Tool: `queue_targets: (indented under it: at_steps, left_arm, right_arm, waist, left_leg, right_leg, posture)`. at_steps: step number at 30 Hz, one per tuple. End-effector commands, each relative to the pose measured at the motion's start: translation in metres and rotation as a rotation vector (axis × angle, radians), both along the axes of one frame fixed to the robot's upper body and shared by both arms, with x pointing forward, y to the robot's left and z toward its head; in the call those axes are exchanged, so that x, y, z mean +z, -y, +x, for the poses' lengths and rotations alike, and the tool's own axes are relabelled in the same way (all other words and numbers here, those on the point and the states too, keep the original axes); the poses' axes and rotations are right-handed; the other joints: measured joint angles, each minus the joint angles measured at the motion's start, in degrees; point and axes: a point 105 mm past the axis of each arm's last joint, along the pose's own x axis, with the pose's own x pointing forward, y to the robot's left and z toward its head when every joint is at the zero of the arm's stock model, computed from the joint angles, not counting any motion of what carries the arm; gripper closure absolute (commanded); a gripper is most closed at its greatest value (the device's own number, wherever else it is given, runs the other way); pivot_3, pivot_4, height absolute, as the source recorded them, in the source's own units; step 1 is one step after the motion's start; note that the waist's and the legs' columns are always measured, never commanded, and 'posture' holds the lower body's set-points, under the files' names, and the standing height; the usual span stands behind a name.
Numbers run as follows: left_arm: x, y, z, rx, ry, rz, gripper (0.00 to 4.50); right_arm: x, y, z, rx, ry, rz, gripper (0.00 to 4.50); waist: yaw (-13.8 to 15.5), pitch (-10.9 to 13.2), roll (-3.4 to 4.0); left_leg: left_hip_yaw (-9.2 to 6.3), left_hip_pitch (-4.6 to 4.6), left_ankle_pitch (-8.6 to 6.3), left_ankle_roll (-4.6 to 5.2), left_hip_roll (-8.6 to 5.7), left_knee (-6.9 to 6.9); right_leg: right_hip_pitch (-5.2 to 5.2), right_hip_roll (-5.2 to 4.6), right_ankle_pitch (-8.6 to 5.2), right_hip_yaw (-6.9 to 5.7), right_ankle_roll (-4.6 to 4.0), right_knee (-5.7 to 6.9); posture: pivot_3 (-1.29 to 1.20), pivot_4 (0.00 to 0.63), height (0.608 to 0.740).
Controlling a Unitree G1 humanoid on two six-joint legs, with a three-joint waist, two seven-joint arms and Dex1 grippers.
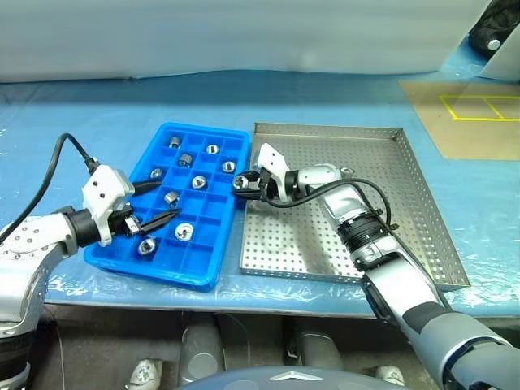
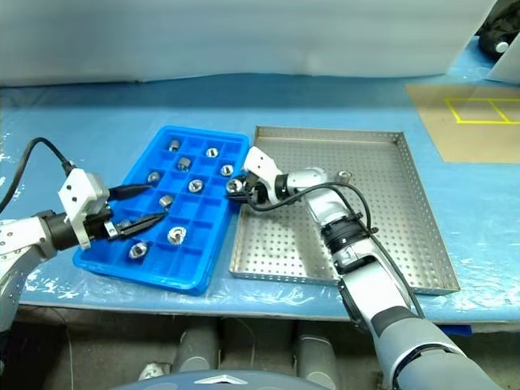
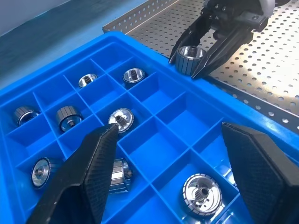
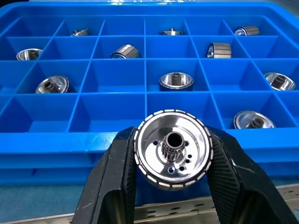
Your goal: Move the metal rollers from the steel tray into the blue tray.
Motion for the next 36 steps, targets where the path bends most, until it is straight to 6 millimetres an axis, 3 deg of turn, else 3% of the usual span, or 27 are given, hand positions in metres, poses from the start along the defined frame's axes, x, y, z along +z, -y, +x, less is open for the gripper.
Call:
queue_targets:
  at_steps: [1, 10, 16, 24, 29, 36]
  left_arm:
    - [0.013, -0.001, -0.004, 0.015, 0.048, 0.004, 0.8]
    - [0.015, 0.001, 0.003, 0.004, 0.051, -0.007, 0.8]
    - [0.016, 0.006, 0.011, -0.023, 0.055, -0.016, 0.8]
    - [0.016, 0.007, 0.014, -0.037, 0.049, -0.011, 0.8]
    - [0.014, 0.009, 0.013, -0.045, 0.043, -0.013, 0.8]
    - [0.014, 0.01, 0.014, -0.051, 0.04, -0.017, 0.8]
  right_arm:
    - [0.017, -0.018, -0.007, 0.09, 0.058, 0.023, 2.87]
    - [0.041, -0.009, -0.009, 0.162, 0.122, 0.01, 2.87]
    - [0.047, -0.029, -0.019, 0.202, 0.123, 0.042, 2.87]
    - [0.009, -0.04, -0.019, 0.167, 0.018, 0.005, 2.87]
    - [0.003, -0.035, -0.013, 0.13, 0.014, -0.004, 2.87]
    - [0.013, -0.035, -0.01, 0.119, 0.023, 0.029, 0.57]
  waist:
    - [0.0, 0.0, 0.0]
    - [0.5, 0.0, 0.0]
    - [1.7, 0.0, -0.01]
    - [1.8, 0.0, -0.02]
    - [1.8, 0.0, -0.02]
    - [1.8, 0.0, -0.01]
  left_leg:
    - [-0.01, 0.0, 0.03, -0.04, 0.01, -0.03]
    - [-0.03, -0.21, 0.06, -0.08, 0.02, -0.06]
    - [-0.03, -0.2, 0.06, -0.09, 0.02, -0.02]
    - [-0.09, -0.22, 0.08, -0.11, 0.02, 0.01]
    - [-0.16, -0.19, 0.1, -0.16, 0.02, 0.02]
    - [-0.2, -0.19, 0.11, -0.18, 0.01, 0.05]
  right_leg:
    - [-0.04, 0.0, -0.02, -0.02, -0.04, 0.04]
    - [-0.2, 0.02, -0.1, -0.1, -0.16, 0.04]
    - [-0.18, 0.01, -0.1, -0.12, -0.16, 0.1]
    - [-0.15, 0.0, -0.1, -0.16, -0.16, 0.12]
    - [-0.12, -0.01, -0.1, -0.19, -0.17, 0.19]
    - [-0.1, -0.01, -0.1, -0.22, -0.17, 0.25]
  posture:
    - [0.38, 0.15, 0.74]
    - [0.33, 0.15, 0.74]
    - [0.3, 0.15, 0.74]
    - [0.29, 0.15, 0.74]
    - [0.29, 0.15, 0.74]
    - [0.27, 0.15, 0.74]
